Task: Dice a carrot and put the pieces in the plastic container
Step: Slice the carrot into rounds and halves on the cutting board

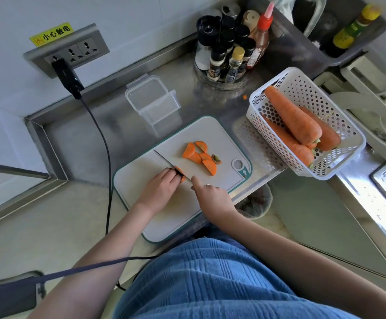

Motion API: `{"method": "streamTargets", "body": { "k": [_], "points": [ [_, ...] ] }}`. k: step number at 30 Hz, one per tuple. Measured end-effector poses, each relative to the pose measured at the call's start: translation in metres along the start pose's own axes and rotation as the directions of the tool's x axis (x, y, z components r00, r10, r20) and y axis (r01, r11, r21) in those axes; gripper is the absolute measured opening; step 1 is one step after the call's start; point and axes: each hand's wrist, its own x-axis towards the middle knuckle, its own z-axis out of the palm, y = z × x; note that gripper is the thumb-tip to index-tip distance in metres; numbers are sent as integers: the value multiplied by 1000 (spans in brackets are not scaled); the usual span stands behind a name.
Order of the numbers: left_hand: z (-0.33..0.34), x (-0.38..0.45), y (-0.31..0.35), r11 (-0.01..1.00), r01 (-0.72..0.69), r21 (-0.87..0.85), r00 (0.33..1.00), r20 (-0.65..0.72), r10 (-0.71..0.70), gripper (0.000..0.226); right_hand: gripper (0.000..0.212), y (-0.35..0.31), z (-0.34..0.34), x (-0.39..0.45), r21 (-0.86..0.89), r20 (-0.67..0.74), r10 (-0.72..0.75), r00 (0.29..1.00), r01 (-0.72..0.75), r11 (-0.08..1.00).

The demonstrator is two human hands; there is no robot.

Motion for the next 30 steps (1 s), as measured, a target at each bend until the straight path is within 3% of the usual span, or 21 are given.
{"method": "streamTargets", "body": {
  "k": [6, 13, 16, 19, 25, 28, 30],
  "points": [
    [4, -3, -3, 1000, -9, 12, 1000, -19, 9, 19, 42, -6, 2, 9, 39, 56, 20, 998, -23, 999],
    [6, -3, -3, 1000, -12, 9, 998, -57, 12, 16, 35, -8, -6, 22, 76, 76, 26, 997, -32, 997],
    [7, -4, -2, 1000, 15, 20, 999, -36, -14, 15, 30, 1, -13, 21, -45, 49, -9, 999, 11, 999],
    [6, -6, 0, 999, 26, 32, 1000, -12, -25, 14, 49, 11, -18, 8, -159, 55, -27, 998, 36, 987],
    [6, -9, 1, 997, 77, 10, 996, 37, -77, 34, 89, 26, -21, -7, -126, 62, -17, 998, 25, 992],
    [5, -8, 1, 997, 74, 5, 996, 50, -74, 31, 84, 29, -19, -7, -85, 22, -1, 1000, 3, 996],
    [5, -8, -1, 998, 60, -2, 997, 55, -60, 30, 65, 29, -18, -7, -61, -17, -2, 1000, 1, 998]
  ]
}}
